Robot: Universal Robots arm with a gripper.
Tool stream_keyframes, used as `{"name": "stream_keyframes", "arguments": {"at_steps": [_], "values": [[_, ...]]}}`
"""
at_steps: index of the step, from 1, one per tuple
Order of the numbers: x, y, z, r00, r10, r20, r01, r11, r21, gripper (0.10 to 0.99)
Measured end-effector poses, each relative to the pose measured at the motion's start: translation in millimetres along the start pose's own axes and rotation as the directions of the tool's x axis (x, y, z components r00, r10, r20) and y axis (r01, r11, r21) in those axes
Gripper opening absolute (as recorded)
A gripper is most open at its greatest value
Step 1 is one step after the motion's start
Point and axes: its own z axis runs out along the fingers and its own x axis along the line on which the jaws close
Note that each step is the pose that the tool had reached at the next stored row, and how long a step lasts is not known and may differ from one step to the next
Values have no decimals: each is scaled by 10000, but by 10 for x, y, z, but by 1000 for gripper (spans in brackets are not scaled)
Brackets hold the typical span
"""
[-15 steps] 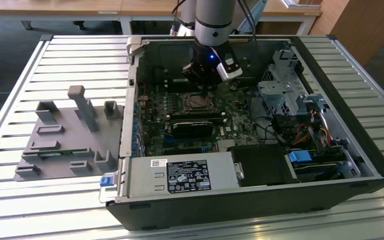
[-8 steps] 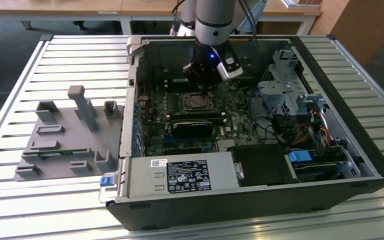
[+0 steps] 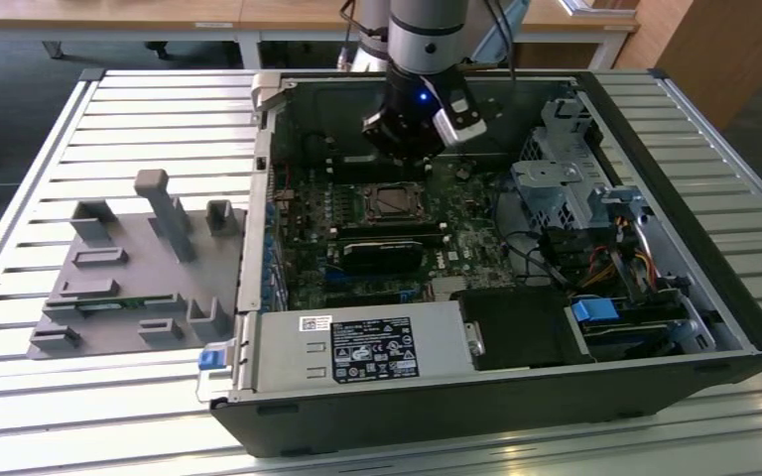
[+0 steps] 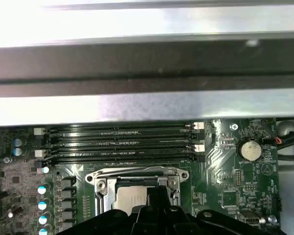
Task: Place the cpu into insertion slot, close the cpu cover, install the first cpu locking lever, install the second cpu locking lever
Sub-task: 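Install the second cpu locking lever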
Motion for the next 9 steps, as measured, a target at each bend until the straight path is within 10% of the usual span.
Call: {"name": "stream_keyframes", "arguments": {"at_steps": [9], "values": [[-2, -21, -76, 10000, 0, 1, 0, 10000, 12, 106]]}}
